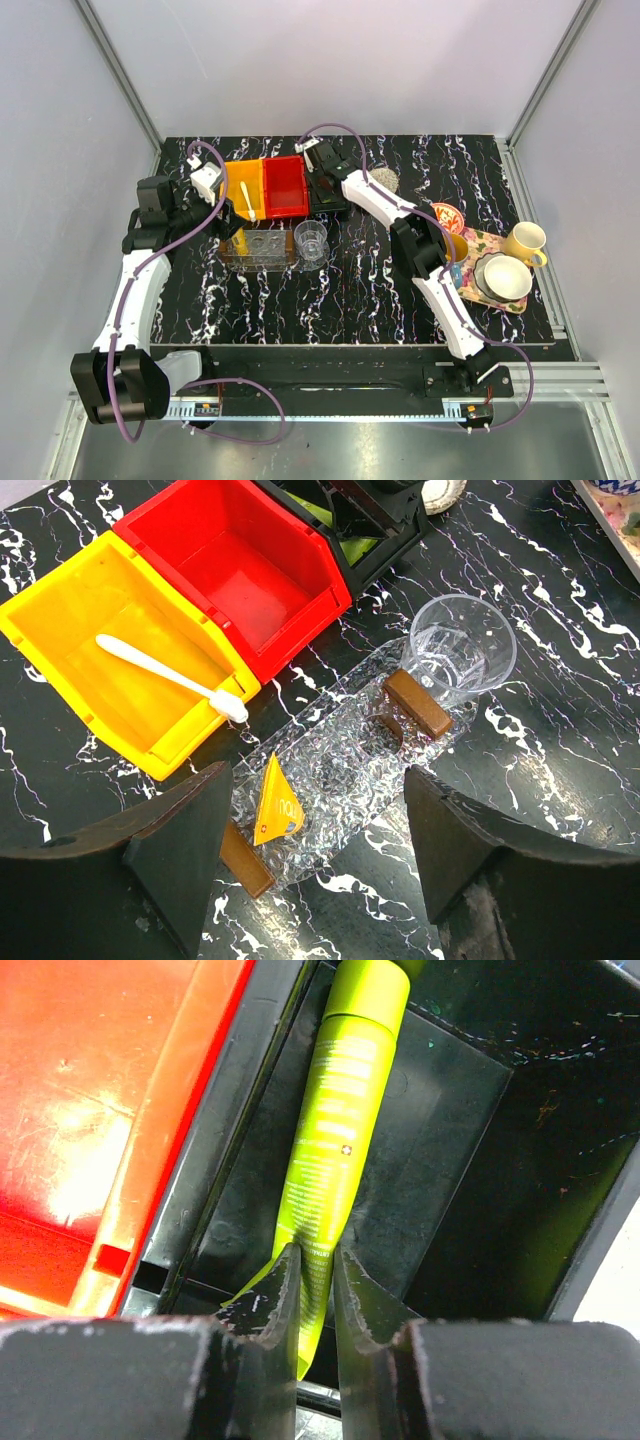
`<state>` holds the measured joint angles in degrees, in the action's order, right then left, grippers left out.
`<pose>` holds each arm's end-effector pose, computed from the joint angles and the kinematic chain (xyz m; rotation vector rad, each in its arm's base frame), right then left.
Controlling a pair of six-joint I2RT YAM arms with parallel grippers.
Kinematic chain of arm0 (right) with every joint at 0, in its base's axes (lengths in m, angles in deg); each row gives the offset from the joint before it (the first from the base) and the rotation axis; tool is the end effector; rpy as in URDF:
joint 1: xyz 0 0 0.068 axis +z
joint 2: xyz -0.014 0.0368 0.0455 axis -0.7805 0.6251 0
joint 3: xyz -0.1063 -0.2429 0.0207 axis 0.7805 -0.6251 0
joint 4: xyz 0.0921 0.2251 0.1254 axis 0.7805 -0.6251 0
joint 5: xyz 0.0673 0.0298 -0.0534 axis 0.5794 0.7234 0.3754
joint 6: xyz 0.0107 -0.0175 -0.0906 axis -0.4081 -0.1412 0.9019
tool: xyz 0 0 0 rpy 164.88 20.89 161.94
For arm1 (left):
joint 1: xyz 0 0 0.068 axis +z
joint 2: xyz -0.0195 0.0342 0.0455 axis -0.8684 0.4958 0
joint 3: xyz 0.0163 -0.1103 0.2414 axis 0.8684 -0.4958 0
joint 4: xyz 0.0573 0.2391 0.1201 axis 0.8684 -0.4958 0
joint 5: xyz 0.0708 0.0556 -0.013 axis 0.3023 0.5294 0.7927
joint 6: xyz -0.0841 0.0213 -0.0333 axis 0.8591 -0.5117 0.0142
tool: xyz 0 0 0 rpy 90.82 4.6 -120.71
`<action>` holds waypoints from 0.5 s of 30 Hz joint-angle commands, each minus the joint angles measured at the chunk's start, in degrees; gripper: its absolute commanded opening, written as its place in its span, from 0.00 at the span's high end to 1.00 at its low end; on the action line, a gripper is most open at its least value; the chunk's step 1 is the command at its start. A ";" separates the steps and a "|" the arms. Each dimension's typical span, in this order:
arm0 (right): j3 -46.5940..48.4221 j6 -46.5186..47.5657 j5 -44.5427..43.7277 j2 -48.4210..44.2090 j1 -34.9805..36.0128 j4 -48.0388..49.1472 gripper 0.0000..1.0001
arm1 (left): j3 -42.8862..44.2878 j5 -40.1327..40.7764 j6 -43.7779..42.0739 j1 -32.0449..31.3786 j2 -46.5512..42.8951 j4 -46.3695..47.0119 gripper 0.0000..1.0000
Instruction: Prepare toiletry sets of a toothbrush and toothpaste on the tray
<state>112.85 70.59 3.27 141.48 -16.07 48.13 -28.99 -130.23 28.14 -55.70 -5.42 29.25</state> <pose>0.4999 0.3352 0.1381 -0.7822 2.2683 0.0207 0.2938 -0.0322 0.2891 0.6708 1.8969 -0.5003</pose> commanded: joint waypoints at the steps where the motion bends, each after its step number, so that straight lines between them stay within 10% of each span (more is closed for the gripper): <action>1: 3.32 0.66 -2.17 -3.01 0.18 -1.32 1.00 | -0.07 0.08 -1.13 -0.10 -0.99 2.92 0.27; 15: 7.81 1.63 -2.53 -3.46 0.18 -2.99 1.00 | 0.19 0.34 -1.39 -0.01 -0.81 2.84 0.27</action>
<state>116.35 71.01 2.61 141.48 -16.07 44.61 -29.19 -130.03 27.84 -55.70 -5.44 29.28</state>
